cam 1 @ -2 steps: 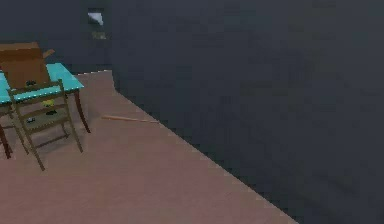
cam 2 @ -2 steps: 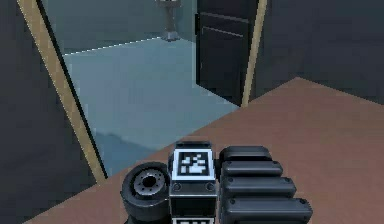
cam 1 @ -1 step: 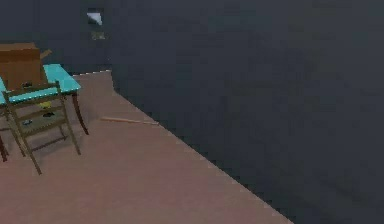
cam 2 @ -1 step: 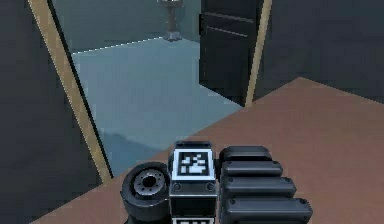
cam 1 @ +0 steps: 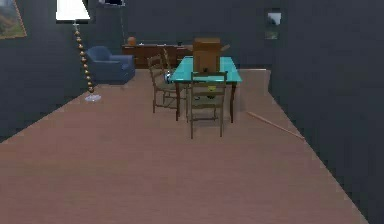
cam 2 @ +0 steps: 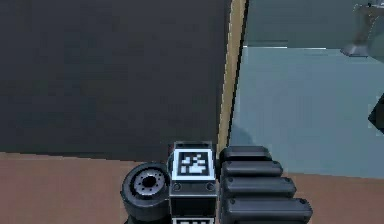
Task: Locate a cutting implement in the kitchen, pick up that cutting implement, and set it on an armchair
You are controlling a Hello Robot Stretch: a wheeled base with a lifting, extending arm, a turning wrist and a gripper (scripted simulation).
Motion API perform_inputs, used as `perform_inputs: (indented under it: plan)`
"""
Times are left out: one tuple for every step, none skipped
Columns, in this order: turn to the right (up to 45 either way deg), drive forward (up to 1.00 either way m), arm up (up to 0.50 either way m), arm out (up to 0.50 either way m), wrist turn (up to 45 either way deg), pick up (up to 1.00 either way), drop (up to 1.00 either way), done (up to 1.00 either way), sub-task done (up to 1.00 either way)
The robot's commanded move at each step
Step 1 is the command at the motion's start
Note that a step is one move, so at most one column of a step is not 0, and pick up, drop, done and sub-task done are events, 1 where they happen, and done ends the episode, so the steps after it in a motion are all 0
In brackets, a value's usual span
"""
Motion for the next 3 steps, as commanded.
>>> perform_inputs:
  plan:
    - [-21.0, 0.00, 0.00, 0.00, 0.0, 0.00, 0.00, 0.00, 0.00]
    - [0.0, 1.00, 0.00, 0.00, 0.0, 0.00, 0.00, 0.00, 0.00]
    - [0.0, 1.00, 0.00, 0.00, 0.0, 0.00, 0.00, 0.00, 0.00]
